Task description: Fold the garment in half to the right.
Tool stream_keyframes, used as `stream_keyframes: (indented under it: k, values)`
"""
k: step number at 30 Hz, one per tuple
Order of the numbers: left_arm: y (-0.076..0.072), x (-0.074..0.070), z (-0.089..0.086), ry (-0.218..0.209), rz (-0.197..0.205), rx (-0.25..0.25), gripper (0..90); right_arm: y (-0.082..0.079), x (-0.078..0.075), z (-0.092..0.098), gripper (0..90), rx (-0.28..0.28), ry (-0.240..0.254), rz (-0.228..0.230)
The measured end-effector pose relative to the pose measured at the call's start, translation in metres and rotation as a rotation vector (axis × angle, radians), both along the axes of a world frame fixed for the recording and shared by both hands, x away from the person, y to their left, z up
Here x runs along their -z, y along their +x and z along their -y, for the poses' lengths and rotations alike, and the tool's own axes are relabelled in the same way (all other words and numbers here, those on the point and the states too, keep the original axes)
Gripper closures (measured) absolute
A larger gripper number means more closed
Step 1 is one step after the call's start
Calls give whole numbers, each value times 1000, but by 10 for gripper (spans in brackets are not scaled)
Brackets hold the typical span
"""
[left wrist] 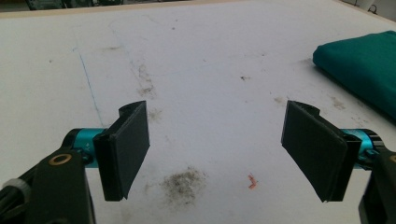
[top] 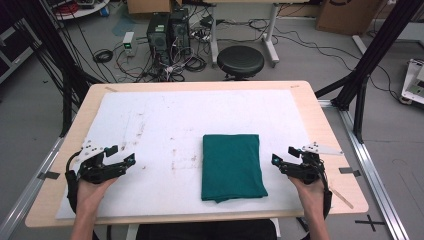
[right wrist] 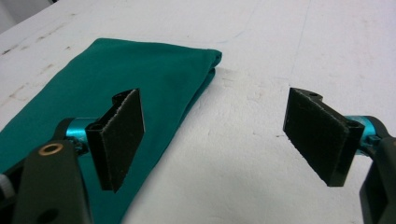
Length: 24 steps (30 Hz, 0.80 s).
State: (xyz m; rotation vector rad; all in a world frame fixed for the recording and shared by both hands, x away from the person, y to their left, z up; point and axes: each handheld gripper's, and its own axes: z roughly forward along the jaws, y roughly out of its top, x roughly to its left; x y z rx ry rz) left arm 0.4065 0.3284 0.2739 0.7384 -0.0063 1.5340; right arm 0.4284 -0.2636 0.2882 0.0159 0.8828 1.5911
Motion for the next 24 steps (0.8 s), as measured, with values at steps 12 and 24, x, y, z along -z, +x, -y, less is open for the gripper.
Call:
stream_keyframes:
  k: [12,24]
  values:
    - [-1,1,-2,-5,0,1,236,2,-1,-2,210,-1,-9,-11]
    - [0,1,-5,-7,3,5,236,0,0,1,211,-4,-3,-5]
